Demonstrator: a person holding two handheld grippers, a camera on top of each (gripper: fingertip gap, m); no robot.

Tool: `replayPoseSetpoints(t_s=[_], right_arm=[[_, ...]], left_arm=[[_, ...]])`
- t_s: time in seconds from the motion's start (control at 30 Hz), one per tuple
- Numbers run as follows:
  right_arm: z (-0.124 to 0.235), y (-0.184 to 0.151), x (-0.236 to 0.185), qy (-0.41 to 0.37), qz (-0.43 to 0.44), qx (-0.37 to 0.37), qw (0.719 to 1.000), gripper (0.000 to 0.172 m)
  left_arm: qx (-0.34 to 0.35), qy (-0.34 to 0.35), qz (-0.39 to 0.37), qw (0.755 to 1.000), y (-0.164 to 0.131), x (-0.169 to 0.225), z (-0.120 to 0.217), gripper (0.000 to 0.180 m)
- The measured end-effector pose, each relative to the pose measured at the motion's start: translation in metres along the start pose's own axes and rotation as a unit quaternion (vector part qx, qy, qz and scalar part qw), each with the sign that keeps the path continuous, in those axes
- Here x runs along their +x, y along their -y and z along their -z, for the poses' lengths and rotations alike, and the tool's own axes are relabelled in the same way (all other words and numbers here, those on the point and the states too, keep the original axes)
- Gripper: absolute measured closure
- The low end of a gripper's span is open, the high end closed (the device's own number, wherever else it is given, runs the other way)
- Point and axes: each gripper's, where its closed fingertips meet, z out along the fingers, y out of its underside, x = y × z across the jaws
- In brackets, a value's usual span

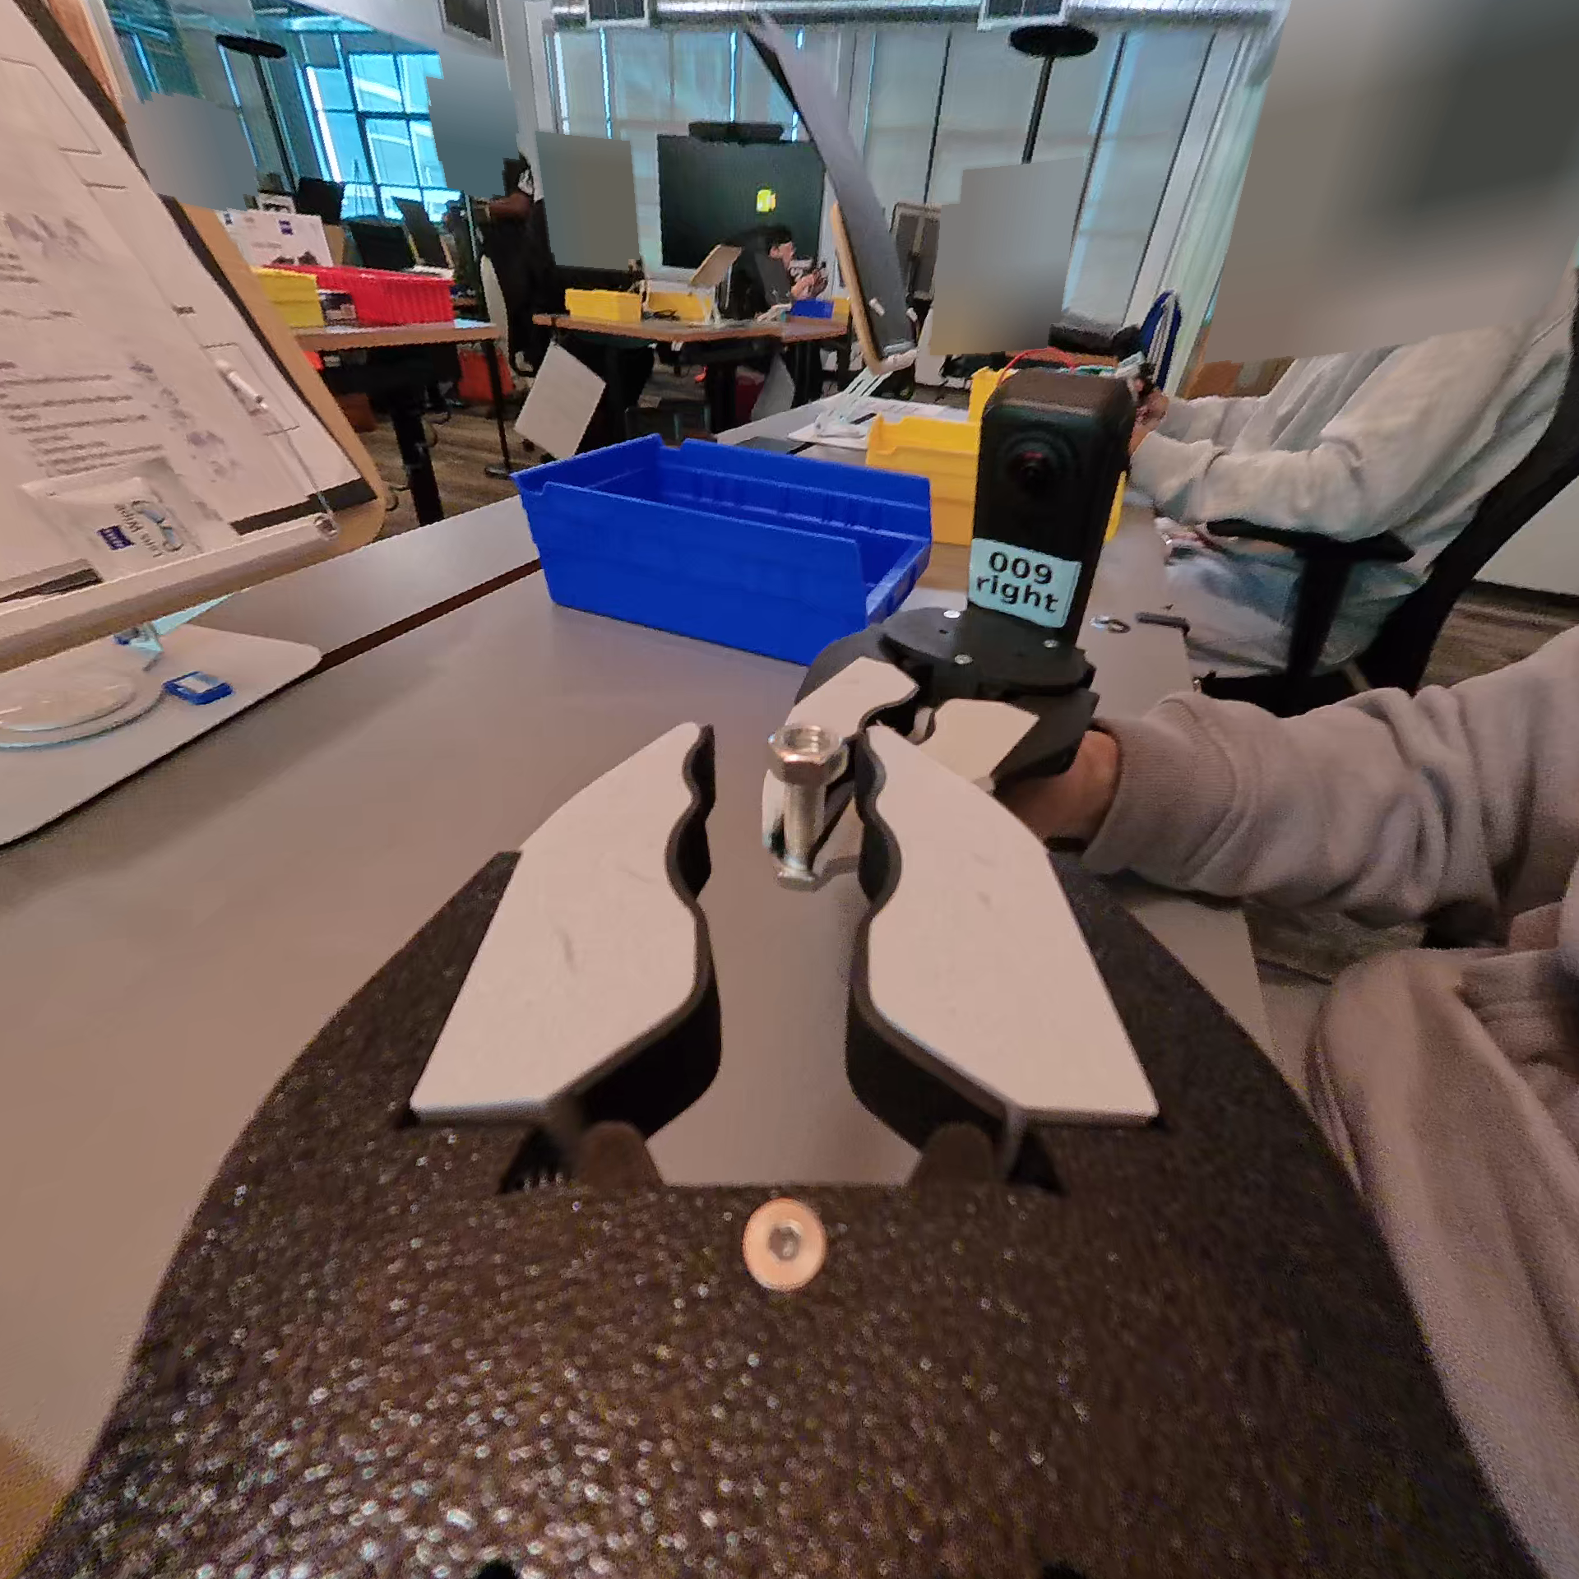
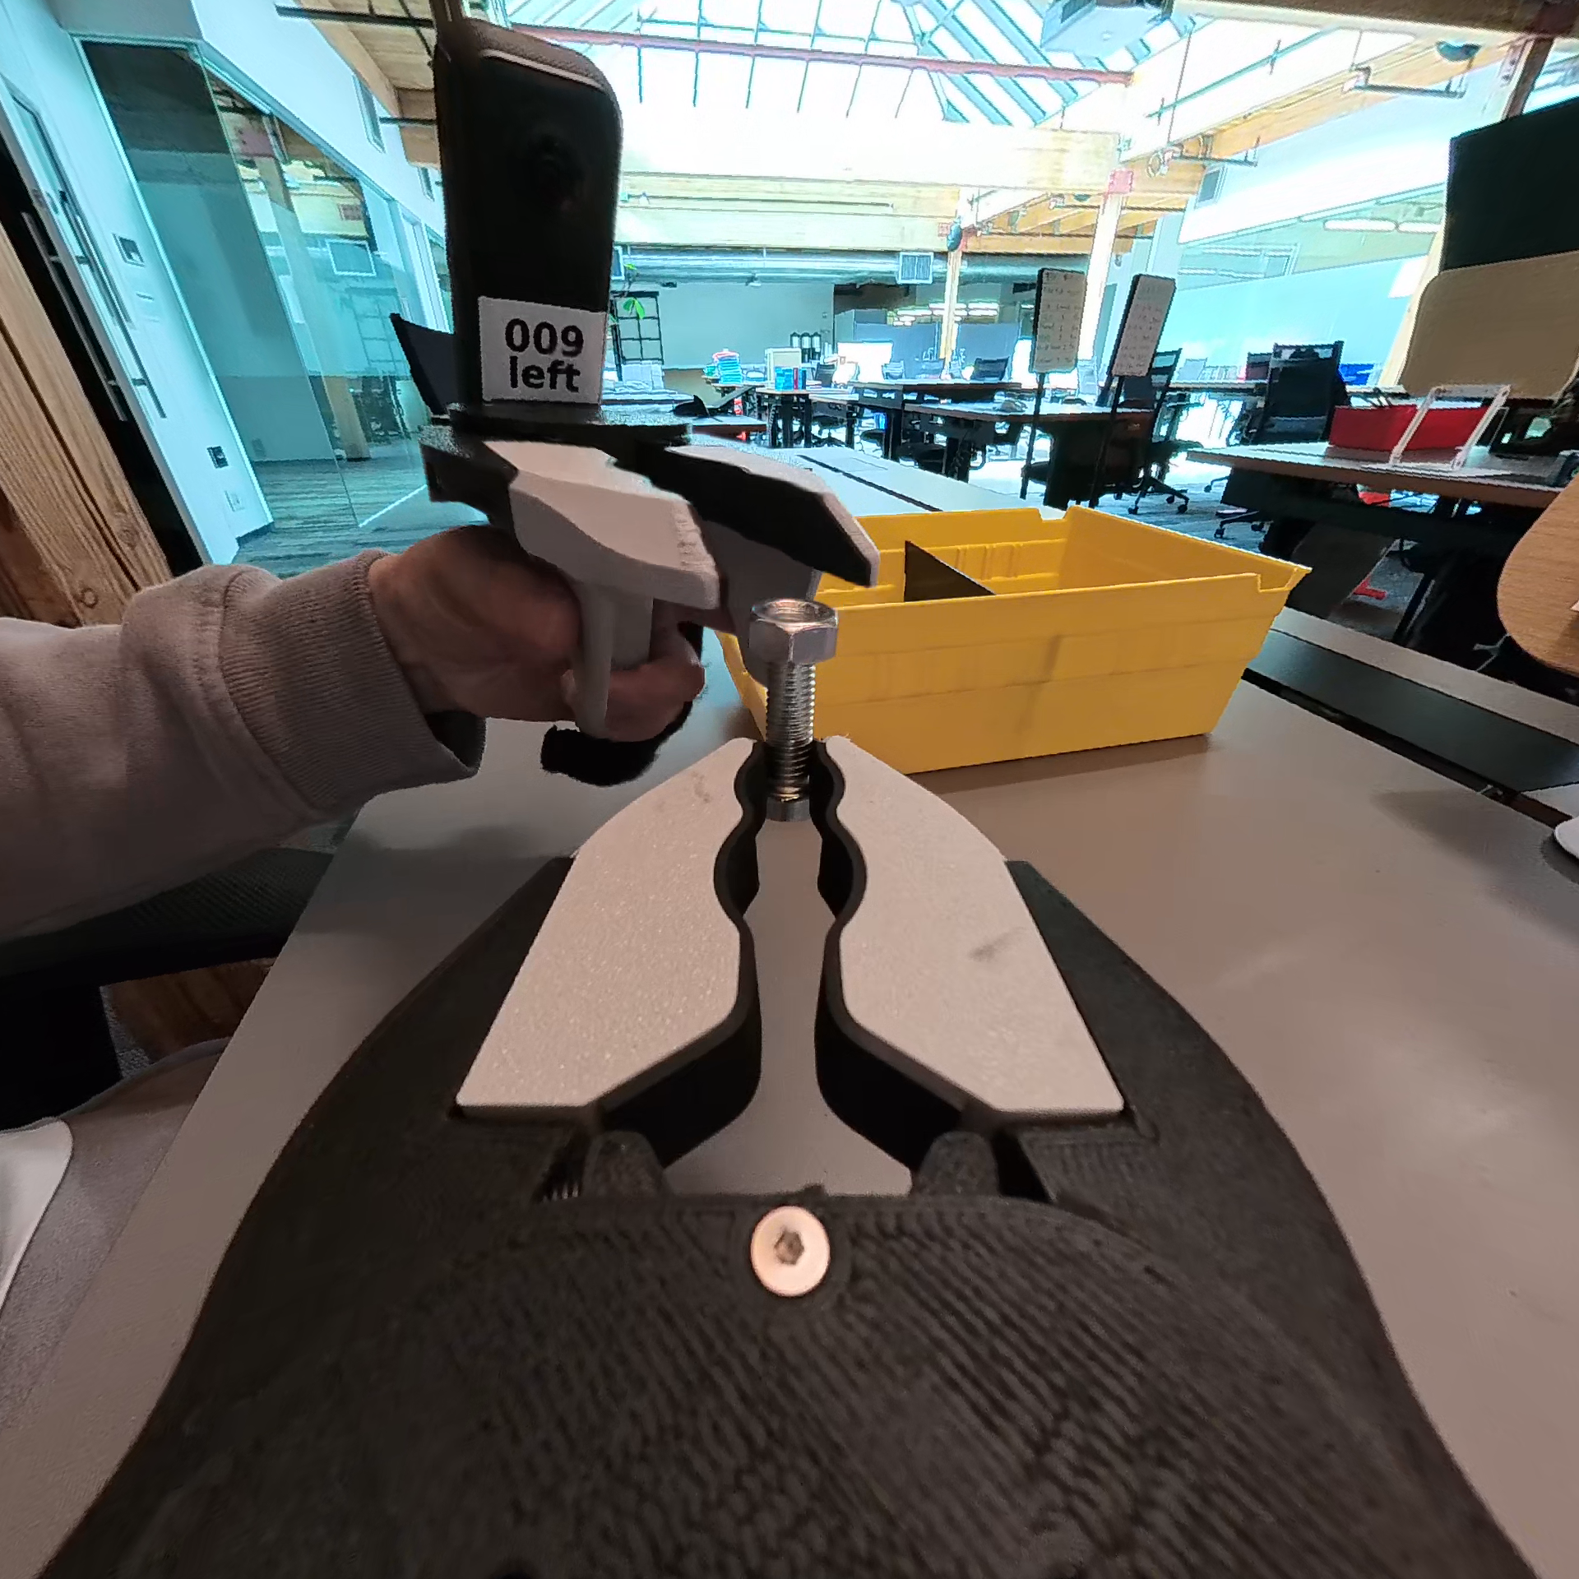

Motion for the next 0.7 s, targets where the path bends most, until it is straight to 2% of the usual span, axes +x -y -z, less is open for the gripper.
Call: replayPoseSetpoints(t_s=[0.17, 0.43, 0.7], right_arm=[[0.0004, 0.0011, -0.0014, 0.001, 0.003, 0.003, 1.0, 0.163], [0.0019, 0.005, 0.0009, 0.001, -0.014, 0.015, 1.0, 0.162], [0.002, 0.0049, 0.0027, -0.011, -0.002, 0.012, 1.0, 0.162]], left_arm=[[-0.008, 0.005, -0.006, 1.0, -0.0052, -0.0003, -0.007, 0.15], [-0.011, 0.021, -0.006, 1.0, -0.0065, -0.006, -0.0006, 0.15], [0.014, 0.009, 0.002, 1.0, 0.0023, 0.0001, -0.004, 0.15]])
